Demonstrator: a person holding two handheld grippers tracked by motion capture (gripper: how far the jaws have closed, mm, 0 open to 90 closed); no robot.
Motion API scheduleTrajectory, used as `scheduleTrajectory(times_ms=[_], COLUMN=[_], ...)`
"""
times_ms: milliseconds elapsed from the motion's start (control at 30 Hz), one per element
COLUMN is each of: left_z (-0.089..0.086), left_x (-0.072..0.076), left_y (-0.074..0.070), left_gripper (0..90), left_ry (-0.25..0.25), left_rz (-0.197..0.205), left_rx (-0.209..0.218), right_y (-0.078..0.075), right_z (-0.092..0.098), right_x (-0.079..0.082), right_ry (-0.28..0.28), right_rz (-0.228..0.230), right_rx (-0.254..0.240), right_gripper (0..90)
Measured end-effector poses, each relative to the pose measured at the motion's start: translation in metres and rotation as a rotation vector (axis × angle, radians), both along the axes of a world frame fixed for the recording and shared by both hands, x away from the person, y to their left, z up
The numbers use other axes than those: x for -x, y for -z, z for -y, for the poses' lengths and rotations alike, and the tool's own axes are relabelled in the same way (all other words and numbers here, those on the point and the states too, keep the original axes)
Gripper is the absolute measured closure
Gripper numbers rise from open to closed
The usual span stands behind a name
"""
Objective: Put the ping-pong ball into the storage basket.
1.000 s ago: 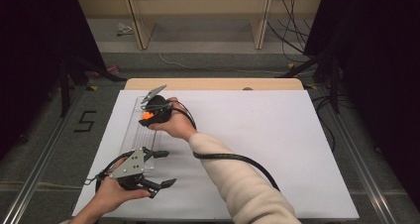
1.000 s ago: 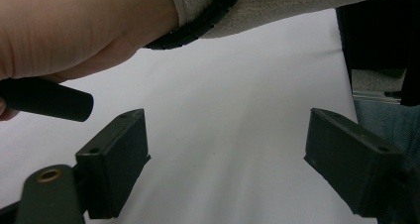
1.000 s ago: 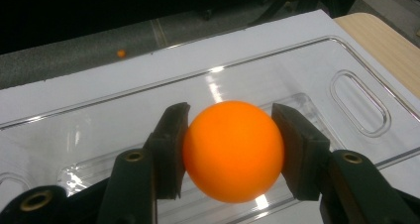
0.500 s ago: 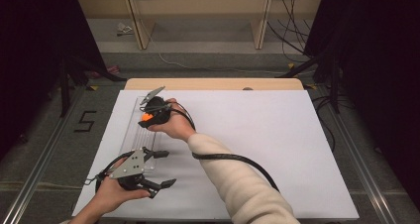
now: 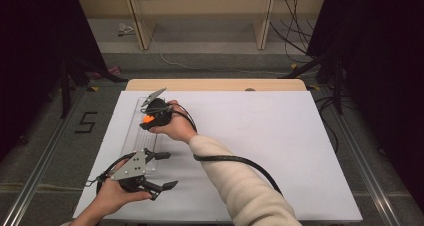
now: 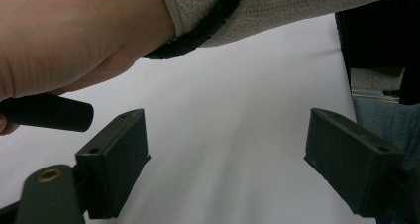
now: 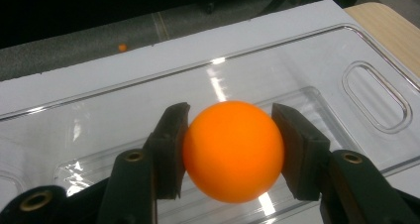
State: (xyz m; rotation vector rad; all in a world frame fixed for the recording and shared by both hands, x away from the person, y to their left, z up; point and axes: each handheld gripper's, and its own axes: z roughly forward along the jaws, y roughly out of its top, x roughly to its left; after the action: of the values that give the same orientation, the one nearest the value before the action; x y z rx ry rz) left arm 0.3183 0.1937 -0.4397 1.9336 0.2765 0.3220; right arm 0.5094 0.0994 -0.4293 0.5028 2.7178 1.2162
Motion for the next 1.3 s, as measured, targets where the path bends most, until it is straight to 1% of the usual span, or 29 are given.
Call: scheduleTrajectory(times_ms=[933, 1033, 1300], left_z=[0.0000, 0.0001, 0.0001], left_x=[0.0003, 0.0004, 0.0003], left_y=[0.0001, 0.0003, 0.0003], left_gripper=[16.3, 16.3, 16.3], left_ry=[0.001, 0.002, 0.003], left_rz=[-0.002, -0.004, -0.004], left_rx=[0.000, -0.001, -0.001], right_y=[0.0020, 0.0008, -0.0028], right_z=[-0.0012, -0.0007, 0.0015], right_x=[-0.0008, -0.0012, 0.0000], right_ry=[0.001, 0.010, 0.020], right_rz=[-0.002, -0.006, -0.001], right_rx=[-0.003, -0.013, -0.028], right_gripper=[50.6, 47.0, 38.0])
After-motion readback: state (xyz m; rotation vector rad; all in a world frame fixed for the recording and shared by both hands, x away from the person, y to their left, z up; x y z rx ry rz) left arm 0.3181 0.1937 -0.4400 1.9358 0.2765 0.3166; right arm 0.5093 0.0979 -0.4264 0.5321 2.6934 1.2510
